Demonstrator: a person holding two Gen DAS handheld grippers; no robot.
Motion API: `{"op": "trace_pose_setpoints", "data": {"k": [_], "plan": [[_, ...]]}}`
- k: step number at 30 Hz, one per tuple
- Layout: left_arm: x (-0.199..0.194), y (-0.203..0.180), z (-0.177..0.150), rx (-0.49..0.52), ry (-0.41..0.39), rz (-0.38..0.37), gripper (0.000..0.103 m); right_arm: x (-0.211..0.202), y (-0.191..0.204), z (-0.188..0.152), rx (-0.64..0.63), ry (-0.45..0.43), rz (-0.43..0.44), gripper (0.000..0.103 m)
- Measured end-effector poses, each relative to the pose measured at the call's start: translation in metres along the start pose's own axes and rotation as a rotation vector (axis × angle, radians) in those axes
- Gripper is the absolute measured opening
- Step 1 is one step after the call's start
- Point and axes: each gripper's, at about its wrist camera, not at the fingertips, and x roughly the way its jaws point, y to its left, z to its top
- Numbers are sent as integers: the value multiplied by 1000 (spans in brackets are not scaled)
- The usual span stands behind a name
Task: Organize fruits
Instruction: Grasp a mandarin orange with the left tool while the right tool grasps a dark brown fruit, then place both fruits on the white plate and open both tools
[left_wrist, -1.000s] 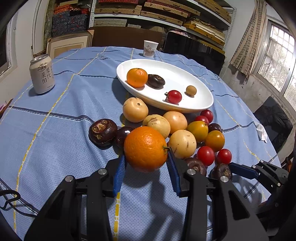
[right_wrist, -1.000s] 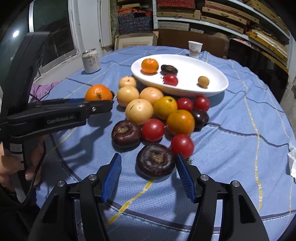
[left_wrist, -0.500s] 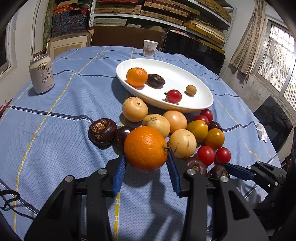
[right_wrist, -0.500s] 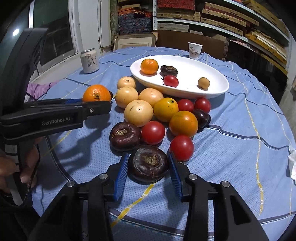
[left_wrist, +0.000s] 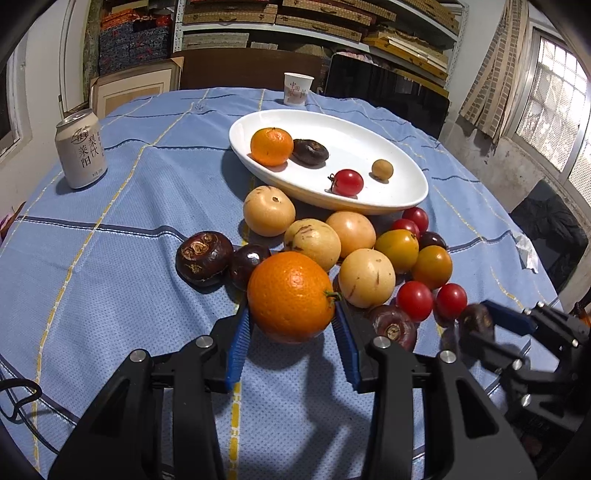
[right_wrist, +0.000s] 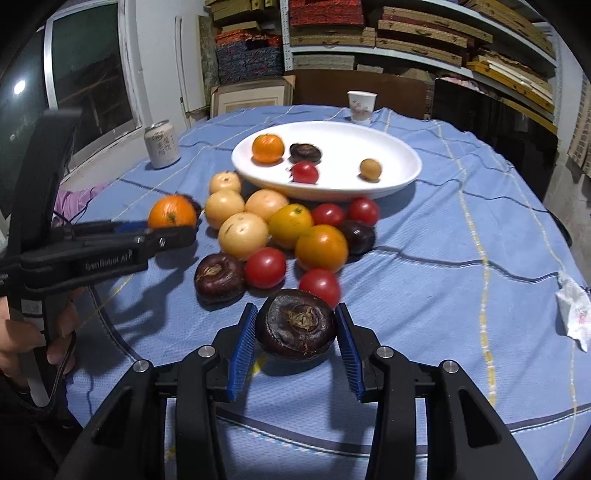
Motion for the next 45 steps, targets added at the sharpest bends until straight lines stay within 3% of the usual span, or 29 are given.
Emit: {"op": "trace_pose_setpoints", "data": {"k": [10,19,26,34,35,38,39,40,45], "plan": [[-13,4,21,22,-17,-6,41,-12,-33,26,65,-67,-15,43],[-8,-20,118,105,-98,-23,41,-7,-69,122,60,-176,-30,43],[55,-32,185,125,-44,9,41,51,-93,194,55,-145,-24,43],[126,-23,201,114,54,72,42,123,-104,206,103,-70,-9,45],[129,-21,201,109,57,81,47,127,-105,206,108,-74,-19,46],[124,-13,201,85,29,87,59,127,-104,208,112,-84,-32,50],[120,-13,201,84,19,93,63,125,-102,208,104,-91,-35,57],[116,-12,202,85,9,98,65,121,-100,208,90,-102,-50,61],[93,-15,196,95,-18,104,68,97,-96,204,87,-128,-55,62]]}}
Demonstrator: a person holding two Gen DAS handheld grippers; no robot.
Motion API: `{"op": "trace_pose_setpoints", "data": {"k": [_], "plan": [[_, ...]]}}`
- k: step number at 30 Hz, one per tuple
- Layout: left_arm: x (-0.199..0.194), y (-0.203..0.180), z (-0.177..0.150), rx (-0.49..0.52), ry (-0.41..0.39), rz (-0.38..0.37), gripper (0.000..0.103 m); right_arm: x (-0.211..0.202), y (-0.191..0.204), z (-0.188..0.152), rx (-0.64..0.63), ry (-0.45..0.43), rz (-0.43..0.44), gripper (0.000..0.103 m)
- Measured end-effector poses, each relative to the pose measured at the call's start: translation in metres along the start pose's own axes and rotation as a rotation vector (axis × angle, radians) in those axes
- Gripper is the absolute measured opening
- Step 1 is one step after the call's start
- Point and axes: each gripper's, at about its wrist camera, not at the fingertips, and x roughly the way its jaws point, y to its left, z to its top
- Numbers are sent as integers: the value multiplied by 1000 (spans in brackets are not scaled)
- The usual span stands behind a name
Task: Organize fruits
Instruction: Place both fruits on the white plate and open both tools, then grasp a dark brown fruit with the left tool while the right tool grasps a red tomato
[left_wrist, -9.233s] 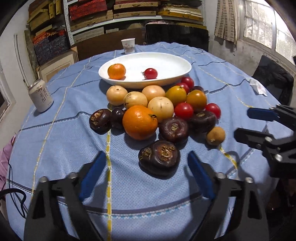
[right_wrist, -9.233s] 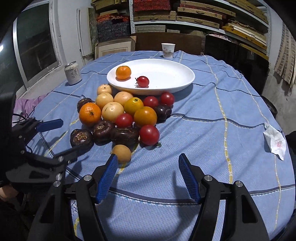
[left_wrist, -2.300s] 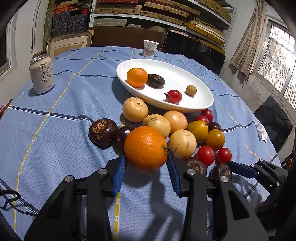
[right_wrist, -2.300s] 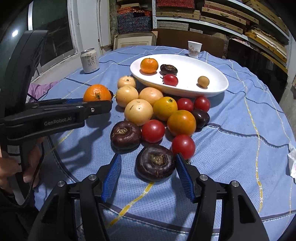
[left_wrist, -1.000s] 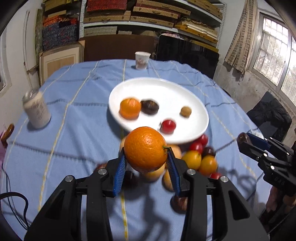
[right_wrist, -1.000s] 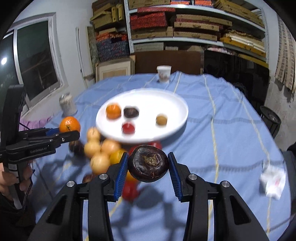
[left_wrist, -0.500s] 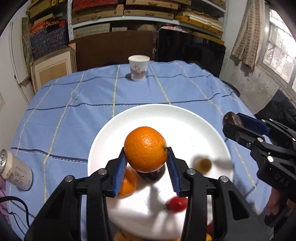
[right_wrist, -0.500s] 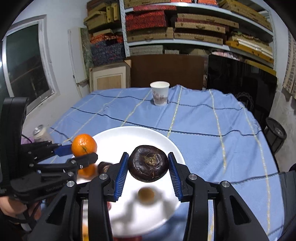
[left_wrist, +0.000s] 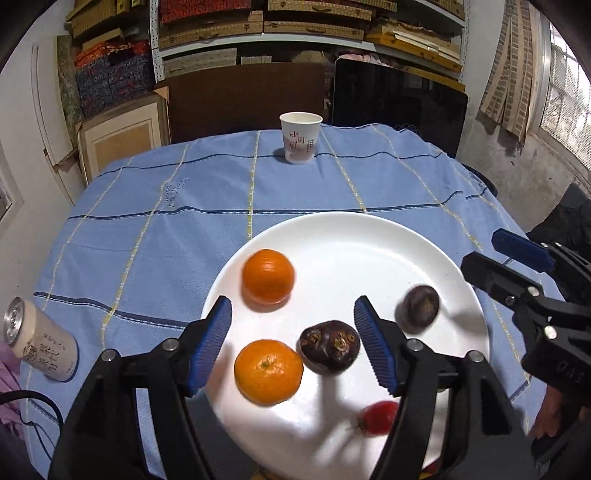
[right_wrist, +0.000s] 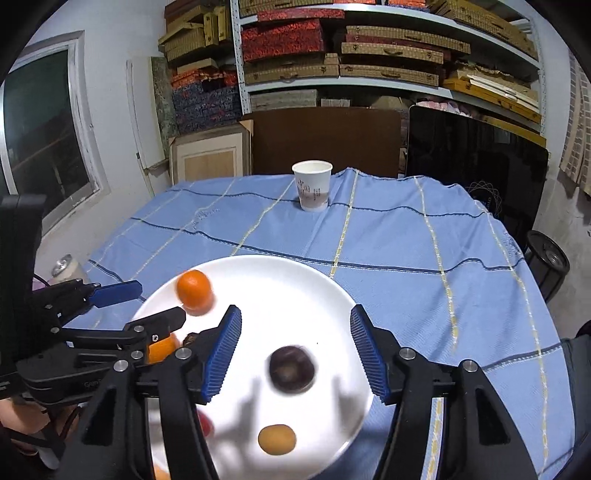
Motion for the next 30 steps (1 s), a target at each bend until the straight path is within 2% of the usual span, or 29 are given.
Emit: {"op": "trace_pose_setpoints", "data": {"k": [5,8,10,13,17,23,26,30], "plan": [[-33,-4,-18,15,-40,10,83,-33,7,-11,-17,-11,15,62],[-53,-4,-32,18,-38,-10,84,-55,10,-23,-17,-11,26,63],[-70,-4,-48,22,-41,-27,84,-69,13,-33,-16,-7,33,64],[-95,-4,-75,42,-61,-37,92,-95,18,-60,-16,2,50,66],[-121,-2,-128,58,-66,-53,94,-114,21,-103,18,41,76,69],[-117,6,-189,14,-7,-60,95,-119,42,-167,-19,98,88,76],[-110,5,-203,3,18,-60,95,-111,50,-178,-51,117,55,76],[-108,-5,-212,50,8,-21,95,-103,58,-181,-81,135,7,75]]}}
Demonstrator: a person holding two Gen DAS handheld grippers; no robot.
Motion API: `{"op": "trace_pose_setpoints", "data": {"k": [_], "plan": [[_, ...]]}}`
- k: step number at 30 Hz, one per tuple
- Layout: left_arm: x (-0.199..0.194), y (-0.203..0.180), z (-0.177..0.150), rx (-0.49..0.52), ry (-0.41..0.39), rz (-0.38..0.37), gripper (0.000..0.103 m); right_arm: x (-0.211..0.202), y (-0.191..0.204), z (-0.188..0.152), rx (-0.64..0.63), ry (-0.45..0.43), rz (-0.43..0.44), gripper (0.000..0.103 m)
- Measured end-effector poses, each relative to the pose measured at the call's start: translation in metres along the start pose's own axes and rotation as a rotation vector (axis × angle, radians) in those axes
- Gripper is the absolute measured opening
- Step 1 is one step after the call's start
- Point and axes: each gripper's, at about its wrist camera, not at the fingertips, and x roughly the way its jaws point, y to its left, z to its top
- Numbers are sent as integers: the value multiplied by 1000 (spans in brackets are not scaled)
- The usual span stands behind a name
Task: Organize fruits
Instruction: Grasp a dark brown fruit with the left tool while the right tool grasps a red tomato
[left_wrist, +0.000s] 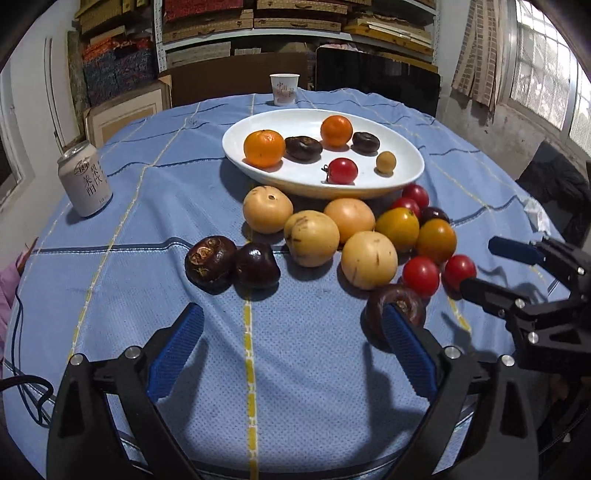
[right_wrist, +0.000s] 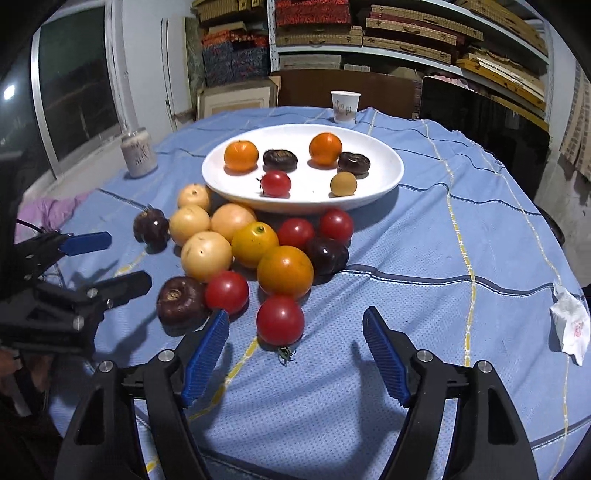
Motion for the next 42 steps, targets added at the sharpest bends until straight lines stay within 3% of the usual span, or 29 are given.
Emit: {"op": "trace_pose_setpoints", "data": {"k": [5,8,9,10,19,26,28,30,32,42], "plan": [[-1,-1,4,7,-13,7,95,3,6,3,-22,-10,-27,73],[-2,0,5,1,-17,8,95,9,7,5,-31,17,-23,53],[-2,0,5,1,-18,9,95,11,7,5,-35,28,-22,37],[-2,0,5,0,-18,12,95,14,8,4,-39,39,-13,28],[-1,1,5,-5,-19,8,95,3,-5,-3,36,-5,24,28],[0,-27,5,110,-15,-1,95,4,-28,-9,156,-2,104,28],[0,-37,5,140,-15,-10,91,3,-28,-9,150,-5,114,28],[4,-46,6,165,3,-25,78,3,-26,-9,140,-10,119,28],[9,-51,8,172,25,-36,74,2,-26,-10,143,-16,124,29],[19,-58,10,186,63,-34,69,0,-27,-11,149,-27,135,29]]}}
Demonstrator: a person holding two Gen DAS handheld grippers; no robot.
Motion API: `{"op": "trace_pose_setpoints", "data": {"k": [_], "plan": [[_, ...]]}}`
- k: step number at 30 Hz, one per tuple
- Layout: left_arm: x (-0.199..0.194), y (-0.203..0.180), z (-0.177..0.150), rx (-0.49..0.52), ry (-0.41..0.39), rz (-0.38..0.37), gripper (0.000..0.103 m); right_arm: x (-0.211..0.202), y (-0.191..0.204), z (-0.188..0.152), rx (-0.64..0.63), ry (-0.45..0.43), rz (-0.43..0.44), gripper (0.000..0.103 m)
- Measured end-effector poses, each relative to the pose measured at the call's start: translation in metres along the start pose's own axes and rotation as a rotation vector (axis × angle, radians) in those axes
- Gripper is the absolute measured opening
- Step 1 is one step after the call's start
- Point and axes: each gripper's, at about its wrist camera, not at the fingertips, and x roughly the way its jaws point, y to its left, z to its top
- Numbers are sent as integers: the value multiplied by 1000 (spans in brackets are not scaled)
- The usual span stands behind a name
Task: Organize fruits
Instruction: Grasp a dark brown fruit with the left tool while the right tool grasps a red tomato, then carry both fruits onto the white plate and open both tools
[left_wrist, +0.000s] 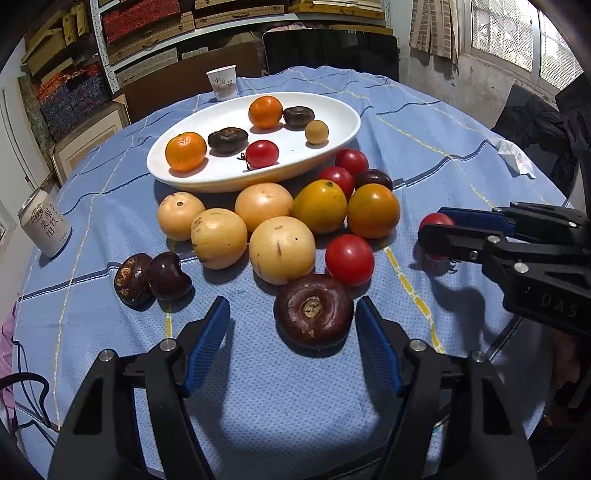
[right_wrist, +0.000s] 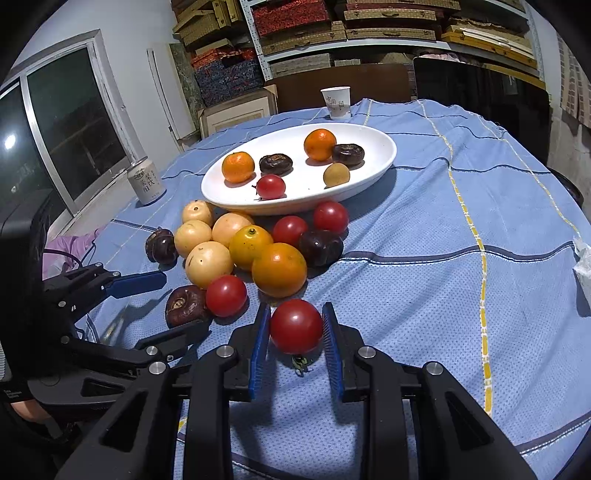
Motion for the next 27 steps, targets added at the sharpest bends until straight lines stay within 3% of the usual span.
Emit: {"op": "trace_pose_setpoints", "data": {"k": [14,15,17,27], "plan": [[10,9,2,-48,39,-49,71,0,0,0,0,0,0,29],[9,9,2,-49,31,-57,57,0,0,0,1,0,0,29],[7,5,1,-31,10,-69,41,0,-1,0,4,-1,2,29],[-2,15,-2,-93,-34,-82,41,-1,-1,0,3,-8,2,29]]}}
